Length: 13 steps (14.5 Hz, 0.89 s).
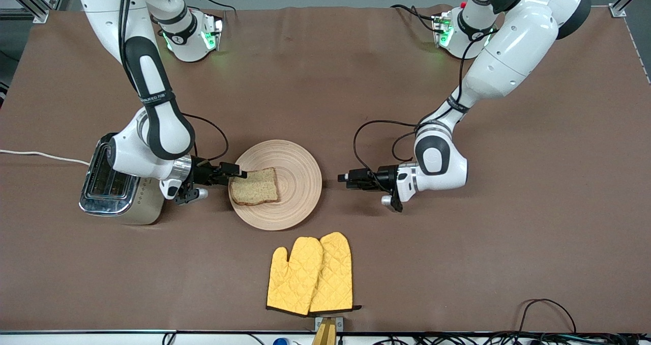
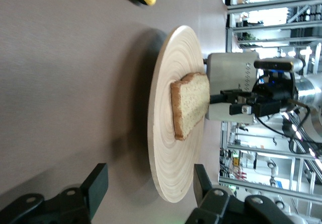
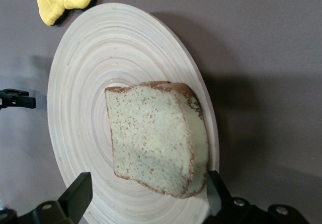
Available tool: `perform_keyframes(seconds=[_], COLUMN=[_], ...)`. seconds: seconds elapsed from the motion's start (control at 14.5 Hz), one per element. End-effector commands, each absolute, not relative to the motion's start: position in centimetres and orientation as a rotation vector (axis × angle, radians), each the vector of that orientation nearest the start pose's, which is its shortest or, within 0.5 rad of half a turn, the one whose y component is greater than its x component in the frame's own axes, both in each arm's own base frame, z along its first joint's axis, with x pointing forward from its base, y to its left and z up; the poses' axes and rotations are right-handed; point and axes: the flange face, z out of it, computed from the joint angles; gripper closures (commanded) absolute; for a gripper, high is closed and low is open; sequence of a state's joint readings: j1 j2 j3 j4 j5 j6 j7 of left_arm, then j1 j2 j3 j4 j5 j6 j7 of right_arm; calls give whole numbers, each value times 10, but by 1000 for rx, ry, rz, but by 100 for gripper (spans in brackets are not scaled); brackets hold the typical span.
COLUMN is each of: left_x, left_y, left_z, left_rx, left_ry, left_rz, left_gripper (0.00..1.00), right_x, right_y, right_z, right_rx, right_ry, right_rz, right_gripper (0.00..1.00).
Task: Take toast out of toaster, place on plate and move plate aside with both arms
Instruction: 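Grasp the plate rim with the left gripper while the right gripper releases, then slide the plate with the left gripper away from the toaster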
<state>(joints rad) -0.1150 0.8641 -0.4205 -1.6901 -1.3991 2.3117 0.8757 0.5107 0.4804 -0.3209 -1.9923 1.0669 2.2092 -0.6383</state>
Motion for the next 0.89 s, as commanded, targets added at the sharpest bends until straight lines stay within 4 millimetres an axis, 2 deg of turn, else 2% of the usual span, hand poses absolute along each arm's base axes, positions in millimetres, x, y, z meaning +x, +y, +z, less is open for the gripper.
perform_keyframes(seconds=[0.0, 0.07, 0.28, 0.34, 0.48, 0.69, 0.76, 0.83], left_x=[575, 574, 572, 569, 568, 564, 563, 561], left_y=[-355, -363, -387, -395, -397, -411, -416, -418], left_z=[132, 130, 120, 114, 107, 101, 101, 100], left_rx=[1899, 1896, 1878, 1874, 1873, 1862, 1856, 1859], left_ry=[-127, -133, -143, -146, -141, -123, -109, -107], left_rz=[-18, -25, -39, -49, -54, -59, -59, -61], left_gripper=[31, 32, 39, 43, 46, 51, 55, 65], right_x=[577, 579, 584, 586, 592, 586, 582, 578], right_y=[138, 127, 100, 97, 89, 79, 74, 64], right_z=[247, 251, 280, 295, 329, 386, 404, 422], right_rx=[-2486, -2494, -2575, -2614, -2694, -2774, -2813, -2847], right_ry=[-151, -147, -233, -260, -276, -233, -226, -221], right_rz=[14, 11, -12, -17, -40, -73, -68, -80], right_gripper=[0, 0, 0, 0, 0, 0, 0, 0])
